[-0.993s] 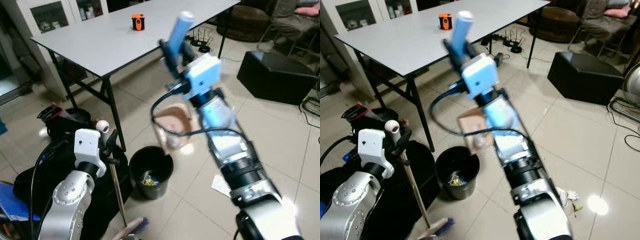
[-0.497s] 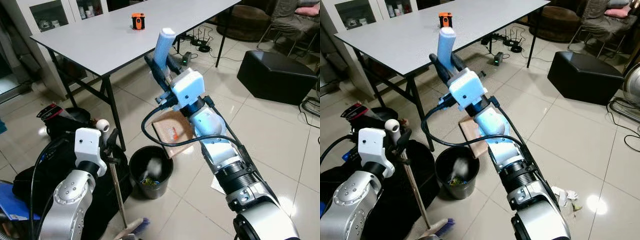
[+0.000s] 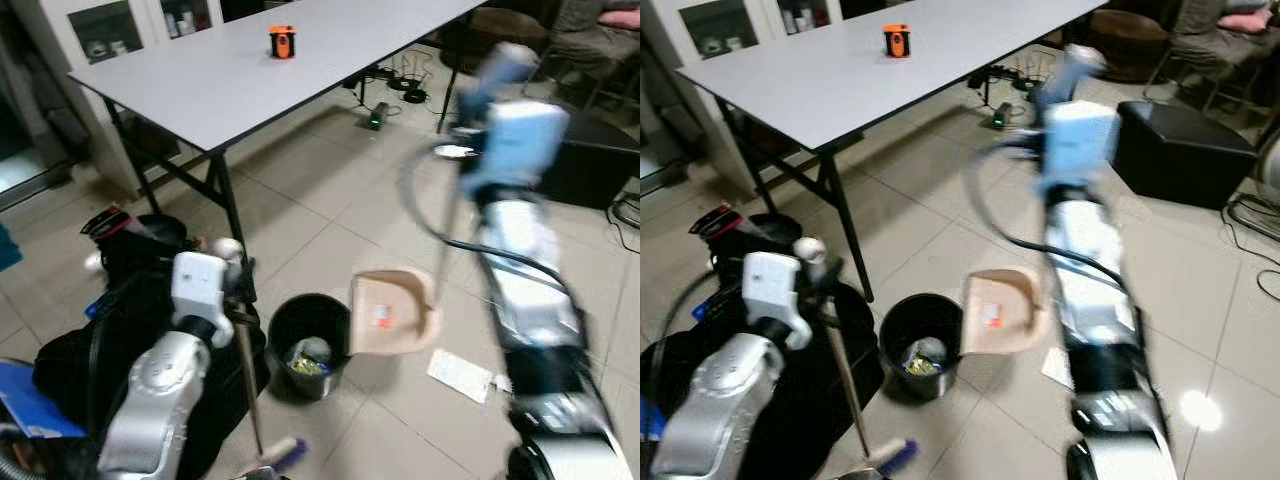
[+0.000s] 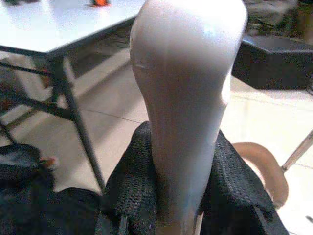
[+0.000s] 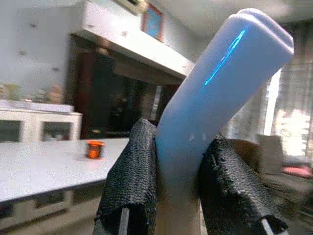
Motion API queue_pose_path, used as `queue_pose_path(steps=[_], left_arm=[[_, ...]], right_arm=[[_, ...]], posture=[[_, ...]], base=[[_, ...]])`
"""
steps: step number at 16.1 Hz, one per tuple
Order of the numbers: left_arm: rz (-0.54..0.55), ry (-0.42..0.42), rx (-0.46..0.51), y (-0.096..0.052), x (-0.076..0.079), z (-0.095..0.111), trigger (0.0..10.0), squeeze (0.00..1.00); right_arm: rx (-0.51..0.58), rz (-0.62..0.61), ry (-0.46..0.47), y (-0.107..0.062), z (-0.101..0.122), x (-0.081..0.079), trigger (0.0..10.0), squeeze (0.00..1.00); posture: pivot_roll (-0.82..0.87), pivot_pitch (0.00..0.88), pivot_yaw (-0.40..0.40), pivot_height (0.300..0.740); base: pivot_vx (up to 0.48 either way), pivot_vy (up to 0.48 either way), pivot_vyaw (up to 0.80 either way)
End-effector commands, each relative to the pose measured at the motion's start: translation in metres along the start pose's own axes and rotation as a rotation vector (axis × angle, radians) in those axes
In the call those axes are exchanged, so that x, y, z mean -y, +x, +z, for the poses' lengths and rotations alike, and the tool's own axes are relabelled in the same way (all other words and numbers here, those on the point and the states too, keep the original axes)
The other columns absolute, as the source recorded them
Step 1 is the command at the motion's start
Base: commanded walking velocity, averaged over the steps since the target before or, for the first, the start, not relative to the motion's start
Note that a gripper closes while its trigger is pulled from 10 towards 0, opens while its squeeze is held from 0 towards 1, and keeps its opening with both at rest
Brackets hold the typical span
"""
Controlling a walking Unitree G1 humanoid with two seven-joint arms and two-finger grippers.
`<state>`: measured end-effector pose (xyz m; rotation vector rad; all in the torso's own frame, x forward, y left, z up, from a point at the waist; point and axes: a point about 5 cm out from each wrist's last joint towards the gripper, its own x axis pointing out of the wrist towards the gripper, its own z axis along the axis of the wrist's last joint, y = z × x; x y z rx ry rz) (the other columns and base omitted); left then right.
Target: Sweep floor
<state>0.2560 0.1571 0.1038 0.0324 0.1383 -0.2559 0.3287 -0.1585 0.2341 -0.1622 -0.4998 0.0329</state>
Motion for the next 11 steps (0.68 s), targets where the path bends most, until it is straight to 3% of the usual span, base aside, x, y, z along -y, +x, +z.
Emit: queue_pose_path(steps=[1, 5, 8, 11], left_arm=[[-0.03, 0.032, 0.025, 0.005, 0.005, 0.005, 10.0, 0.0], [-0.041, 0.045, 0.056, 0.007, 0.01, 0.008, 10.0, 0.0], [-0.031, 0.056, 0.067, 0.009, 0.006, 0.009, 10.0, 0.0], [0.007, 0.042, 0.082, 0.01, -0.002, 0.011, 10.0, 0.0]], right_arm=[[-0.027, -0.015, -0.101, -0.009, 0.008, 0.018, 10.0, 0.0], [-0.031, -0.145, -0.147, -0.028, 0.033, 0.054, 10.0, 0.0], [0.008, -0.149, -0.108, -0.019, 0.053, 0.06, 10.0, 0.0], [-0.012, -0.146, -0.078, -0.014, 0.05, 0.057, 10.0, 0.0]], posture=[[-0.02, 0.009, 0.04, 0.74], [-0.03, 0.004, 0.033, 0.74], [-0.03, 0.0, 0.026, 0.74], [-0.02, 0.0, 0.015, 0.74]], base=[[0.0, 0.0, 0.0], [0.0, 0.0, 0.0], [0.0, 0.0, 0.0], [0.0, 0.0, 0.0]])
